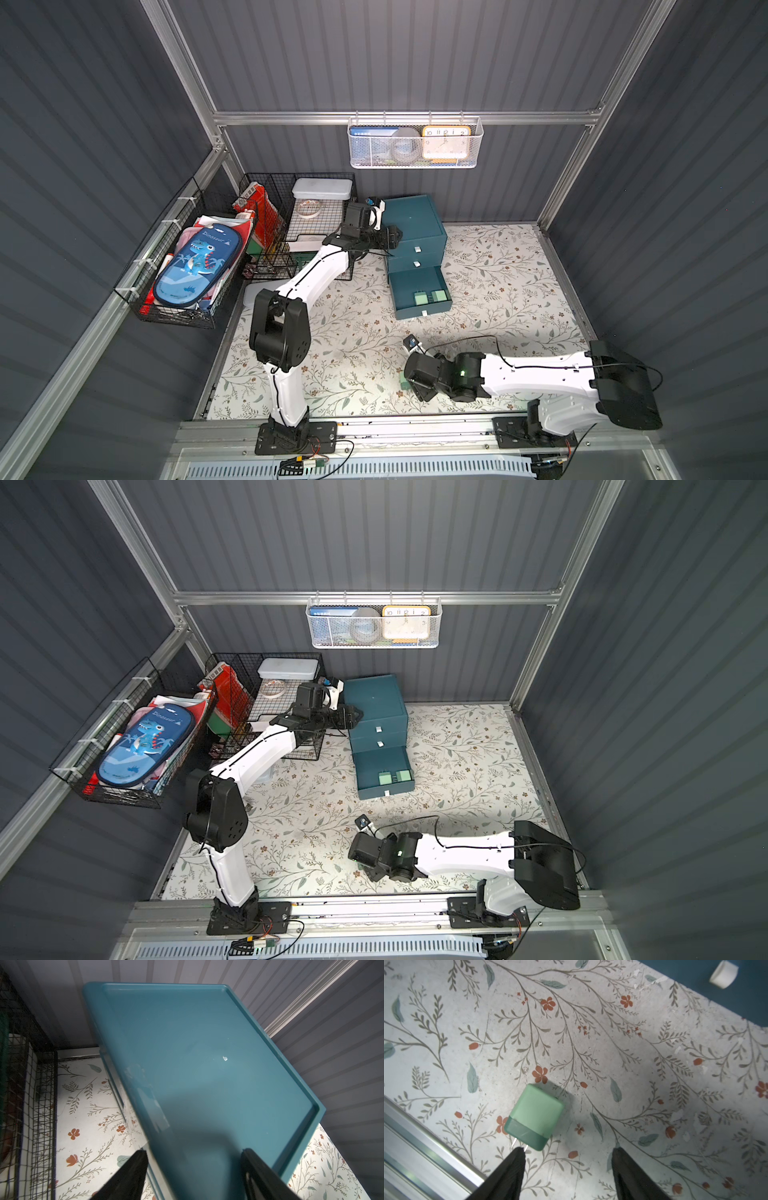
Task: Place the plugs into the drawer by color
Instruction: Pick up the plug from the center of the board.
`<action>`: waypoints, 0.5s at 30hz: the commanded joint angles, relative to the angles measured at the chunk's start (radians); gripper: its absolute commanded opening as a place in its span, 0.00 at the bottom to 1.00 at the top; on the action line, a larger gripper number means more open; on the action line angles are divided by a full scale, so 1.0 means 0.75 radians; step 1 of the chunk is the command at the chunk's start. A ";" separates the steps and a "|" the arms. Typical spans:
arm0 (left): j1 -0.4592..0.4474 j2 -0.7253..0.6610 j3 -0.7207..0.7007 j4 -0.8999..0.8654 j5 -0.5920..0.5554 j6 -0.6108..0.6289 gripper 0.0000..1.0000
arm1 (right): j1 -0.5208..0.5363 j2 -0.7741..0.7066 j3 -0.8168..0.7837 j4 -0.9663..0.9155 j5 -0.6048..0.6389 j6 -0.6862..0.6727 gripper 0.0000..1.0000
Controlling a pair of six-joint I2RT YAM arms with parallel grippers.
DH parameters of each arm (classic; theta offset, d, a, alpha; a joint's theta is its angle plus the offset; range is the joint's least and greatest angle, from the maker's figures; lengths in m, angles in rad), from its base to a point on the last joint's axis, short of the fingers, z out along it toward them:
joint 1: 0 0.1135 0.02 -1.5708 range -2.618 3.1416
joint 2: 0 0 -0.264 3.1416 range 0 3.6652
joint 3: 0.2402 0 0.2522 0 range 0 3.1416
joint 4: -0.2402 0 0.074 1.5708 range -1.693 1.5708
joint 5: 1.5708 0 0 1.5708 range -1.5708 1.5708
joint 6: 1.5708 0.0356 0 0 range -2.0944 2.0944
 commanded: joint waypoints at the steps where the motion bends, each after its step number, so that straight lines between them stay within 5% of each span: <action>1: -0.008 0.052 -0.059 -0.194 -0.048 0.036 0.75 | 0.000 0.104 0.165 -0.165 0.053 0.273 0.71; 4: -0.008 0.051 -0.055 -0.190 -0.043 0.036 0.75 | 0.000 0.211 0.321 -0.377 0.097 0.365 0.74; 15: -0.008 0.038 -0.050 -0.200 -0.035 0.043 0.75 | 0.007 0.374 0.379 -0.345 -0.045 0.385 0.75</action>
